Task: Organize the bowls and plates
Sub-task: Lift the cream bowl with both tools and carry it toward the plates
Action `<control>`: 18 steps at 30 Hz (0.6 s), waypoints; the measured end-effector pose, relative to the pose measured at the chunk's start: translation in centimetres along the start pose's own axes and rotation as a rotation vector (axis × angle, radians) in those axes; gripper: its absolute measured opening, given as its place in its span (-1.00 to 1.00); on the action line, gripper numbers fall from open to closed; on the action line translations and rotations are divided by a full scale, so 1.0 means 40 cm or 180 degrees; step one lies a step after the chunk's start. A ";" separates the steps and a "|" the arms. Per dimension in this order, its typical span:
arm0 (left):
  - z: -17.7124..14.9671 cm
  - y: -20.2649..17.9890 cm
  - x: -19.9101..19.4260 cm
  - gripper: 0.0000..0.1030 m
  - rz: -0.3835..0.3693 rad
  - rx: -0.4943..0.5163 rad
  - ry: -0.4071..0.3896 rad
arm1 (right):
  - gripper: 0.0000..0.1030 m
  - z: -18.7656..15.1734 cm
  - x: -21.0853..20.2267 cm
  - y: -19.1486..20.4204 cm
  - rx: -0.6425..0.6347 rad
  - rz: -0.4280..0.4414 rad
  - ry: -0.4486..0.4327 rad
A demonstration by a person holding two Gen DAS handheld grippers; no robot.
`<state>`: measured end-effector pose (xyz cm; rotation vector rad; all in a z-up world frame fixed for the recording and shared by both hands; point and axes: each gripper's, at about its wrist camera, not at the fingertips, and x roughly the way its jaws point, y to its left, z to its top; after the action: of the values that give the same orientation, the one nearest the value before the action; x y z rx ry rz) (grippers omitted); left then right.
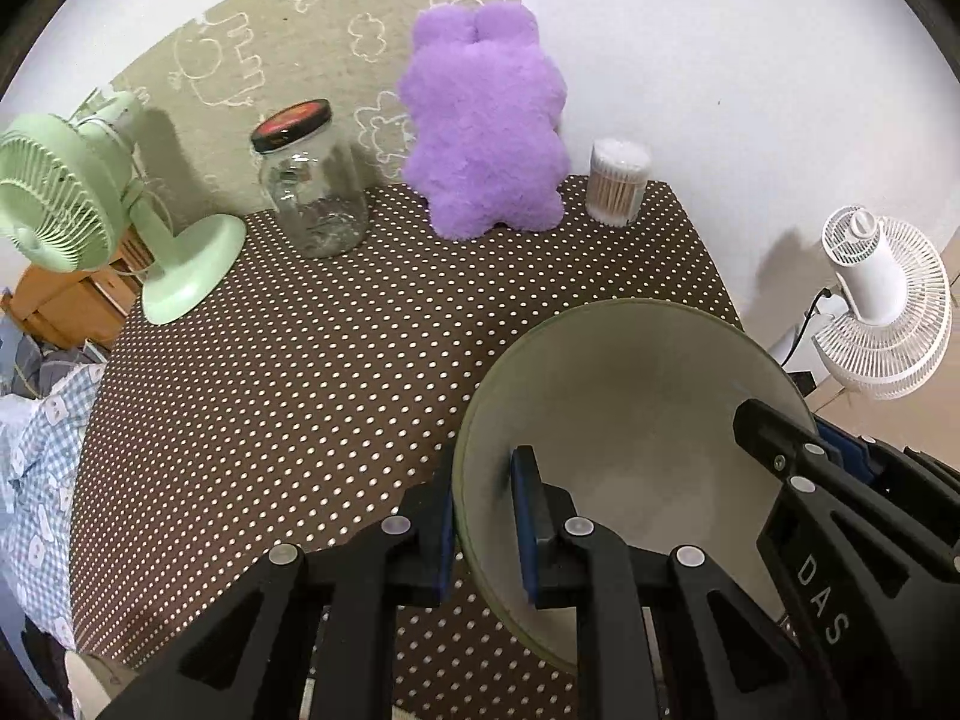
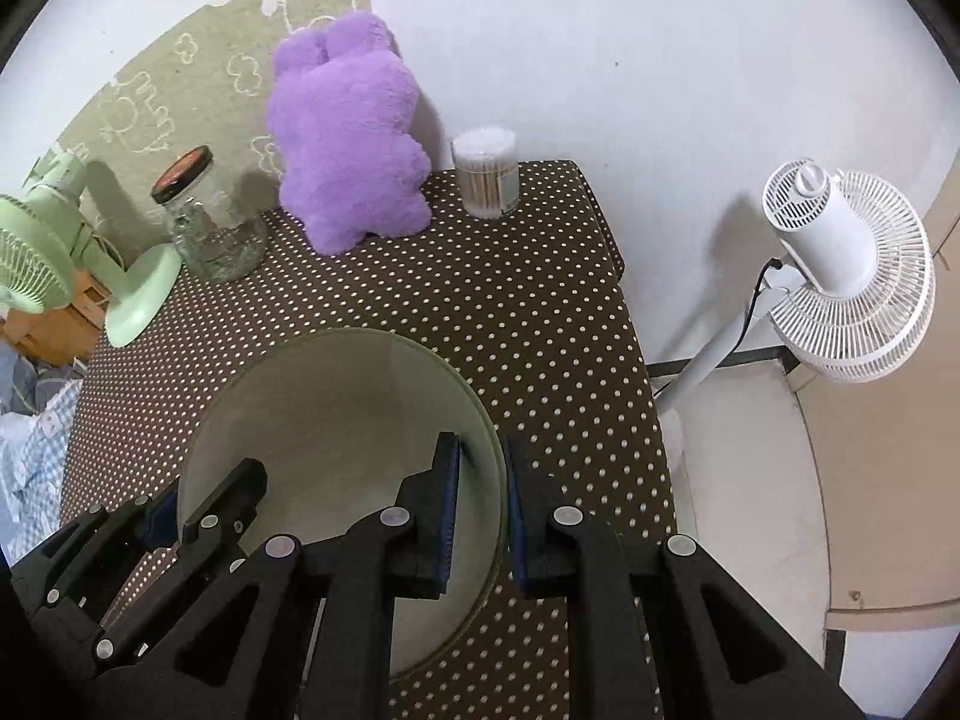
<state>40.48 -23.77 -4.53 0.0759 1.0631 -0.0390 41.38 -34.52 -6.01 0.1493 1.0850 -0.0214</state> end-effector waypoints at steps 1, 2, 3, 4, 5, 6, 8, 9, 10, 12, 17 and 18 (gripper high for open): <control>-0.004 0.009 -0.005 -0.73 -0.0007 -0.0002 -0.0004 | -0.66 -0.006 -0.011 0.007 0.0002 -0.0005 -0.0012; -0.008 0.018 -0.014 -0.73 -0.0018 0.0000 -0.0012 | -0.66 -0.010 -0.020 0.011 0.0006 -0.0009 -0.0022; -0.013 0.027 -0.024 -0.73 -0.0027 0.0008 -0.0024 | -0.66 -0.015 -0.033 0.018 0.0013 -0.0017 -0.0038; -0.017 0.036 -0.029 -0.73 -0.0033 0.0016 -0.0037 | -0.66 -0.021 -0.042 0.024 0.0017 -0.0022 -0.0051; -0.021 0.045 -0.038 -0.73 -0.0041 0.0031 -0.0058 | -0.66 -0.026 -0.055 0.031 0.0026 -0.0028 -0.0068; -0.023 0.055 -0.045 -0.73 -0.0050 0.0044 -0.0076 | -0.66 -0.030 -0.064 0.035 0.0034 -0.0035 -0.0082; -0.027 0.069 -0.063 -0.73 -0.0079 0.0055 -0.0098 | -0.66 -0.040 -0.087 0.048 0.0060 -0.0056 -0.0108; -0.029 0.075 -0.072 -0.73 -0.0097 0.0057 -0.0107 | -0.66 -0.045 -0.100 0.056 0.0066 -0.0073 -0.0125; -0.033 0.081 -0.083 -0.73 -0.0115 0.0062 -0.0117 | -0.66 -0.050 -0.108 0.061 0.0066 -0.0083 -0.0136; -0.040 0.087 -0.104 -0.73 -0.0138 0.0077 -0.0142 | -0.66 -0.060 -0.134 0.078 0.0058 -0.0121 -0.0176; -0.064 0.128 -0.144 -0.73 -0.0153 0.0126 -0.0227 | -0.66 -0.087 -0.186 0.124 0.0095 -0.0153 -0.0241; -0.073 0.137 -0.151 -0.73 -0.0152 0.0134 -0.0240 | -0.66 -0.091 -0.192 0.132 0.0098 -0.0150 -0.0245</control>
<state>35.38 -18.12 -0.41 0.0863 0.9888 -0.1066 35.06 -29.23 -0.33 0.1494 1.0115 -0.0857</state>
